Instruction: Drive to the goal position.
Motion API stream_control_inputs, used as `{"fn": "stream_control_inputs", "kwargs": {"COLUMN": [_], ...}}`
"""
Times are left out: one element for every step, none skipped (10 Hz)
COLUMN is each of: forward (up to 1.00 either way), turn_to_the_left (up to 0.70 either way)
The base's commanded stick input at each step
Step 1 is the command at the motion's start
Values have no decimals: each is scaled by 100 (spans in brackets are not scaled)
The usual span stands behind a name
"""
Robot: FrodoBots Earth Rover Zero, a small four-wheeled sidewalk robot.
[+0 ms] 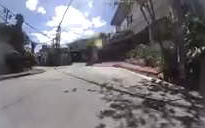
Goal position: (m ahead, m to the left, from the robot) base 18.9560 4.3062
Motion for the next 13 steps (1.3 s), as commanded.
{"fn": "stream_control_inputs", "kwargs": {"forward": [100, 100, 100, 100, 100, 100, 100, 100, 100, 100, 100, 100, 100], "turn_to_the_left": [4, 16, 18, 8, 1, 0, 0, 0, 0, 0, 0, 6, 13]}}
